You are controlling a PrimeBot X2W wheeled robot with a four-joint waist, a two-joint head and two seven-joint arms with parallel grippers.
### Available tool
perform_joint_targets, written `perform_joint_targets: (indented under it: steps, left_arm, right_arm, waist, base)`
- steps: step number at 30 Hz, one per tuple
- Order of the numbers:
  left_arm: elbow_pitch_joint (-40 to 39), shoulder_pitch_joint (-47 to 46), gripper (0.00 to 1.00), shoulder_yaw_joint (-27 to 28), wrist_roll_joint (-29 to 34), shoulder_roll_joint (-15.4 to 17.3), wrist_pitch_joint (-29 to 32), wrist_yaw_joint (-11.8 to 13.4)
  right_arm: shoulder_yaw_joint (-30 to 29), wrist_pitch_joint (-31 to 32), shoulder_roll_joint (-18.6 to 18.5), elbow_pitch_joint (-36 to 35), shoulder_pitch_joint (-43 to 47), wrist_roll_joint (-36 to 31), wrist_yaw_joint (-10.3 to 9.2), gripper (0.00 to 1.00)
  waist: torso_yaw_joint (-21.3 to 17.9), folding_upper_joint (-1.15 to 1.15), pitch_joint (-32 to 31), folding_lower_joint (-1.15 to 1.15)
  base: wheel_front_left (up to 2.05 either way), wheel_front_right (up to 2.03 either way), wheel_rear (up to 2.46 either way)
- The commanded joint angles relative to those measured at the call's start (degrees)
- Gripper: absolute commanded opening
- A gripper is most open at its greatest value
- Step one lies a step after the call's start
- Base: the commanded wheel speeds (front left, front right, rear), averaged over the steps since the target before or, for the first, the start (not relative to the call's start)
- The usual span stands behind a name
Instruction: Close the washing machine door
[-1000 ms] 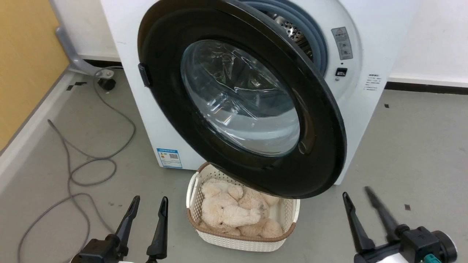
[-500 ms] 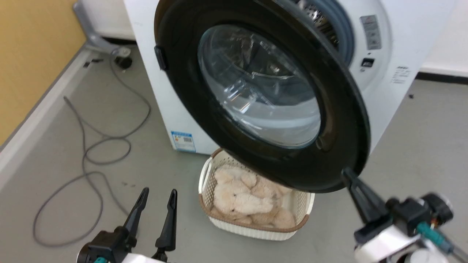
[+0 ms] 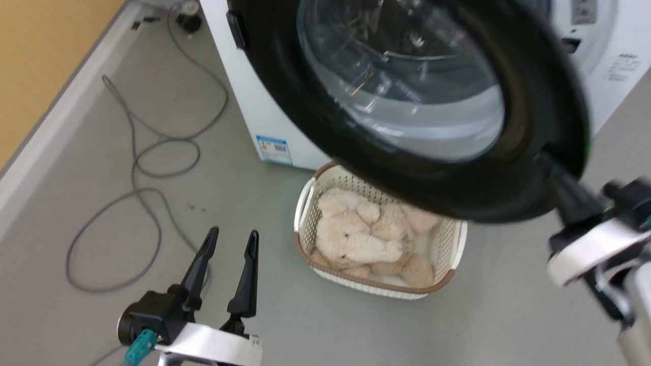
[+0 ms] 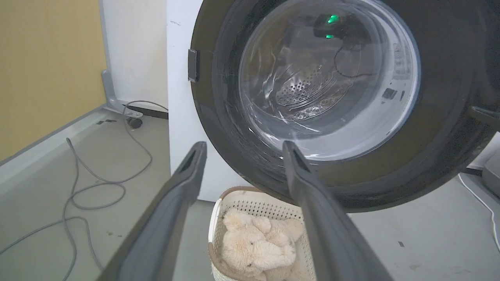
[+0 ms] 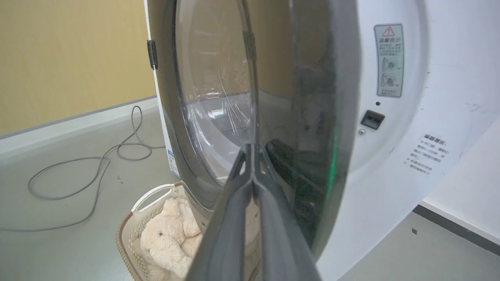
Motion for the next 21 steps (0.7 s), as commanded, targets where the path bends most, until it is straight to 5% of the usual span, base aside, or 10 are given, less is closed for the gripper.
perform_joint_targets:
  steps: [1, 4, 21]
  left_arm:
    - [-0.1, -1.0, 1.00, 0.0, -0.3, -0.1, -0.2, -0.2]
    - [-0.1, -2.2, 1.00, -0.3, -0.3, -0.1, -0.2, -0.2]
    - [-0.3, -6.1, 1.00, -1.6, -1.8, -0.3, -0.2, -0.2]
  right_arm:
    - [-0.8, 0.3, -0.3, 0.5, -1.4, 1.3, -0.11, 0.00]
    - [-3.8, 1.9, -0.2, 2.5, -4.9, 6.4, -0.11, 0.00]
    - [-6.3, 7.4, -5.8, 14.3, -23.3, 8.6, -0.11, 0.00]
  waist:
    - [0.8, 0.00, 1.4, 0.00]
    - [1.5, 0.00, 3.2, 0.00]
    - [4.2, 0.00, 9.2, 0.00]
  base:
    - [0.00, 0.00, 0.00]
    - [0.00, 0.00, 0.00]
    - [0.00, 0.00, 0.00]
